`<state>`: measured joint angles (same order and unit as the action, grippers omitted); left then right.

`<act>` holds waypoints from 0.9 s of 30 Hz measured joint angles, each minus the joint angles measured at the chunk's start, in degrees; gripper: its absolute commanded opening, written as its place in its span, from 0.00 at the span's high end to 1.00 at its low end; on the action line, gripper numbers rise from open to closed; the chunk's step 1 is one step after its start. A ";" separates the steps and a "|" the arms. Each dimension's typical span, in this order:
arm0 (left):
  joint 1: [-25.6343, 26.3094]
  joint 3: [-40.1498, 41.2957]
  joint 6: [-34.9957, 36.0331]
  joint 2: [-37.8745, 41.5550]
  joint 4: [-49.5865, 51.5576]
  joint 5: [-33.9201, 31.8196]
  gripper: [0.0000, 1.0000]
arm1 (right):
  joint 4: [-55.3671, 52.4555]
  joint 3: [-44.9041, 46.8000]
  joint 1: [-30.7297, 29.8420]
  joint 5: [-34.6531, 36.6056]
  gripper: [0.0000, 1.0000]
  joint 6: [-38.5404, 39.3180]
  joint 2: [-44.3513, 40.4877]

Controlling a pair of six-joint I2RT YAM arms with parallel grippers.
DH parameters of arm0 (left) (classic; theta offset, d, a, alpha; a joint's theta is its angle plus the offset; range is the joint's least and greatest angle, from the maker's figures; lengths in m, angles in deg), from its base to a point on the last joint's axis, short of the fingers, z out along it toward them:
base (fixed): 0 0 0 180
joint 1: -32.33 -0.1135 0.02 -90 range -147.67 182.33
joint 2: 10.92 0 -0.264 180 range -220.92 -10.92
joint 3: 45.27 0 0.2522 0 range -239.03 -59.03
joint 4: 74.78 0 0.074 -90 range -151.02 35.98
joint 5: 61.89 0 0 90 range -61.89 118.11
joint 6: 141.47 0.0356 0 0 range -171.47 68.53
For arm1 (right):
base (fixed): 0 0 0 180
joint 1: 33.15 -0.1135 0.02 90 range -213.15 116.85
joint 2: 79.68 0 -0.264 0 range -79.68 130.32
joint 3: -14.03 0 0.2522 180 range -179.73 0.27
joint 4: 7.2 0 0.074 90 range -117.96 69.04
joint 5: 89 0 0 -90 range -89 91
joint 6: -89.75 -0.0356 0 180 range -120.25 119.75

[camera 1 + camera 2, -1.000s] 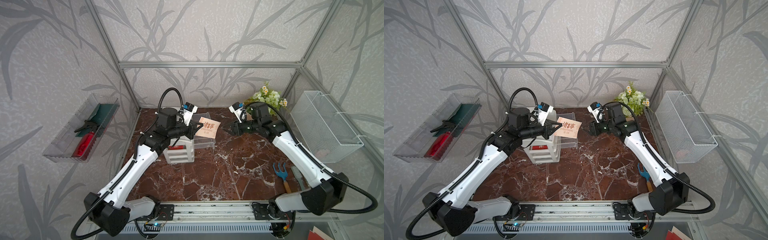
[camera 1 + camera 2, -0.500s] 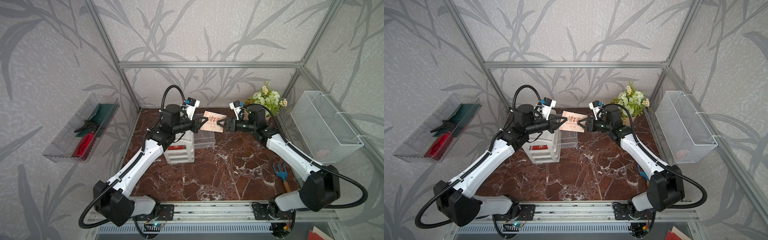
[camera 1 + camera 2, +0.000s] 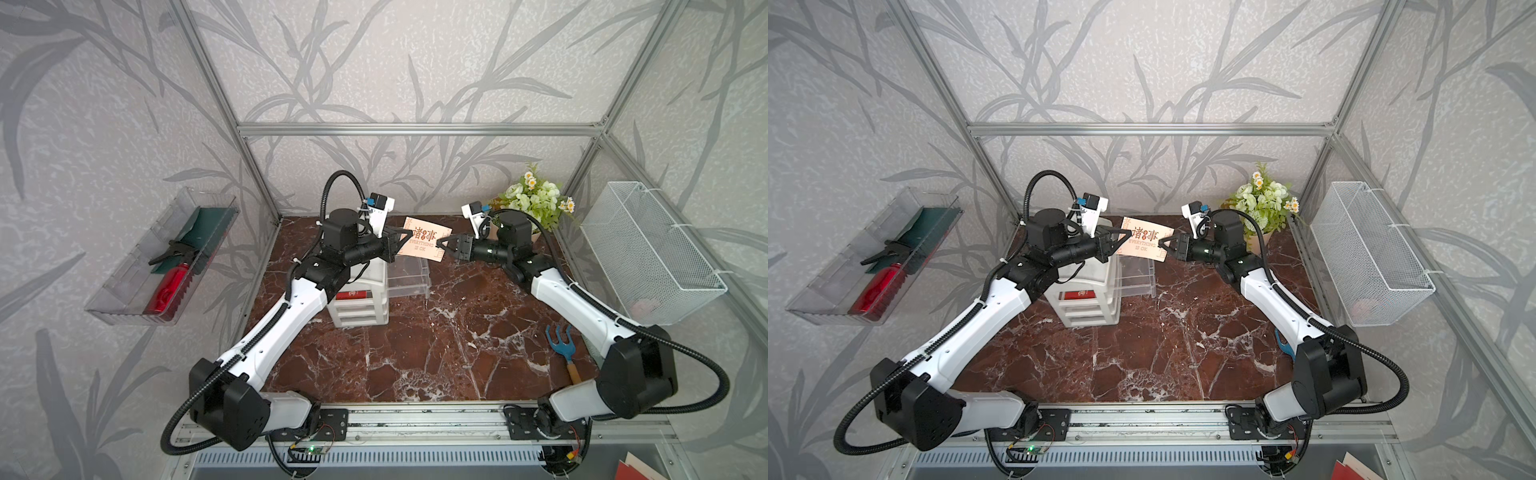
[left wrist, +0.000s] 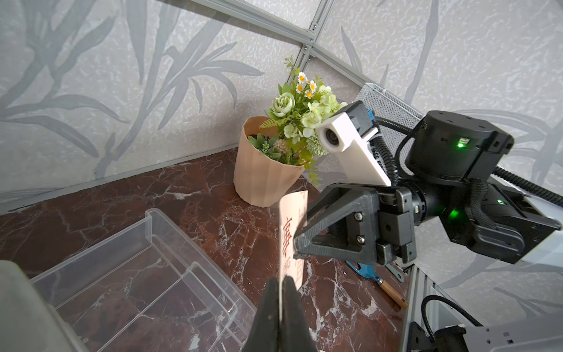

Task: Take the postcards out of the drawer
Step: Place the postcard at the center of the board.

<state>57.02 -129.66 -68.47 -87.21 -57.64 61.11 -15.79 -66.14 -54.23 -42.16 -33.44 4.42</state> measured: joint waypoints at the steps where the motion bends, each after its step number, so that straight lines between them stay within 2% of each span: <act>1: 0.00 0.22 0.31 0.00 0.00 -0.52 1.00 | 0.00 0.13 0.07 -0.04 0.85 -0.04 -0.28; 7: 0.00 1.07 0.94 0.02 0.48 -2.51 1.00 | 0.76 0.31 0.26 -1.60 0.96 -0.57 -2.25; 15: -0.07 2.54 1.36 0.70 1.01 -4.98 0.74 | 0.48 0.31 0.90 -5.09 0.99 -0.55 -4.61; 21: -0.81 2.56 1.62 3.63 2.75 -7.82 0.68 | -3.39 0.68 1.11 -7.13 1.00 0.92 -8.59; 27: -1.25 2.56 2.49 8.74 6.38 -13.57 0.63 | -7.04 4.42 1.20 -8.50 1.00 1.31 -14.84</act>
<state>55.77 -127.10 -65.97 -78.47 -51.26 47.53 -22.83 -61.73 -53.03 -50.66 -32.13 -10.43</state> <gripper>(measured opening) 0.354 0.049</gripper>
